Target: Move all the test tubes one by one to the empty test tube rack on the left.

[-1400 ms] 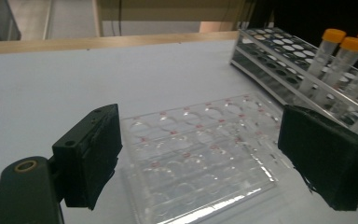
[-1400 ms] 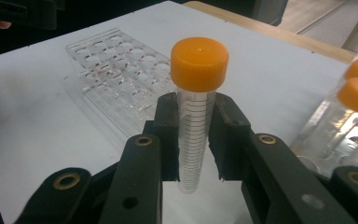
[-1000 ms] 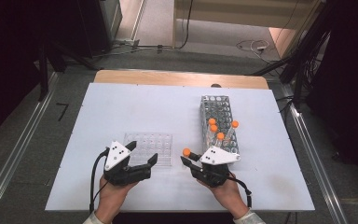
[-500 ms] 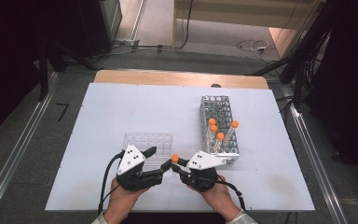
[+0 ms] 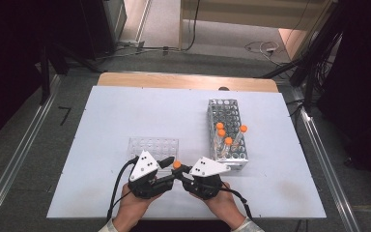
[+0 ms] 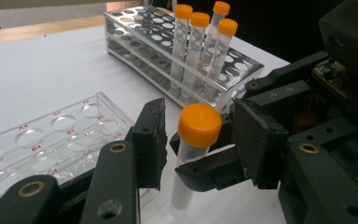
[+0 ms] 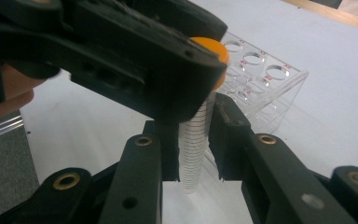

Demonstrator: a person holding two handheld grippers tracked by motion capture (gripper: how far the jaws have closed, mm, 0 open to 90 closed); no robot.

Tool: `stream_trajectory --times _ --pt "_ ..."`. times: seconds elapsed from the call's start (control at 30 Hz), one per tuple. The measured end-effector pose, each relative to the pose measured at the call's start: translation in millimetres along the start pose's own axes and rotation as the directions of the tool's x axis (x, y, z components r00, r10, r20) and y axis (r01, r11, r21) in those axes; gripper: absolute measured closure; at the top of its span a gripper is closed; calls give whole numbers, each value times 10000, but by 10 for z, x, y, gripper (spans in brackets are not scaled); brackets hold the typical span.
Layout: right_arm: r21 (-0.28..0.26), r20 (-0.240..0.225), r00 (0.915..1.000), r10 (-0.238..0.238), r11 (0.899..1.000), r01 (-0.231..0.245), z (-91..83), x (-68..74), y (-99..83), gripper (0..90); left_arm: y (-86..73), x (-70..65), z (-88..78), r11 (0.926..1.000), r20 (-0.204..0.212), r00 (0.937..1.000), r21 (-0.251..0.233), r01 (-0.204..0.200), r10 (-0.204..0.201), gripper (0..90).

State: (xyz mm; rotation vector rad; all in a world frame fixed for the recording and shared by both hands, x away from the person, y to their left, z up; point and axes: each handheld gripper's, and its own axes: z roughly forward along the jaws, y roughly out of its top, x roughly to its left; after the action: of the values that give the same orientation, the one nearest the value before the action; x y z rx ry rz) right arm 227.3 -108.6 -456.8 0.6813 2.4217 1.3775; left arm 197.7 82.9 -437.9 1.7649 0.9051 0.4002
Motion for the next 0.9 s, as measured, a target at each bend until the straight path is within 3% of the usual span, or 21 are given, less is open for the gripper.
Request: stream_trajectory --times 0.17,0.43,0.47,0.5,0.53,0.57,0.7,0.9 --pt "-27 -15 10000 -20 10000 20 -5 7 2 718 -2 -11 8 9999 -117 9999 64 -117 118 679" --pt "-7 -42 10000 78 10000 -78 -18 6 5 712 25 -23 -2 9993 -207 9992 180 -329 333 697" --pt "-5 -66 9999 93 10000 -93 -22 5 7 692 36 -23 -9 9993 -206 9992 167 -346 350 698" --pt "-50 -230 9997 -1 10000 0 -34 2 8 599 52 -18 -21 9993 -203 9992 116 -342 344 699" --pt "-50 -230 9997 -1 10000 0 -34 2 8 599 73 -8 -39 9995 -221 9993 69 -311 312 699" --pt "25 -425 9991 -6 10000 7 -47 -3 15 466 97 4 -61 9996 -189 9994 27 -293 293 699" --pt "158 -577 9983 107 9998 -98 -74 -22 17 338 209 55 -154 9992 -375 9991 -338 -210 197 699" --pt "233 -573 9982 183 9996 -170 -92 -40 15 296 289 122 -209 9981 -628 9980 -599 -154 117 699"
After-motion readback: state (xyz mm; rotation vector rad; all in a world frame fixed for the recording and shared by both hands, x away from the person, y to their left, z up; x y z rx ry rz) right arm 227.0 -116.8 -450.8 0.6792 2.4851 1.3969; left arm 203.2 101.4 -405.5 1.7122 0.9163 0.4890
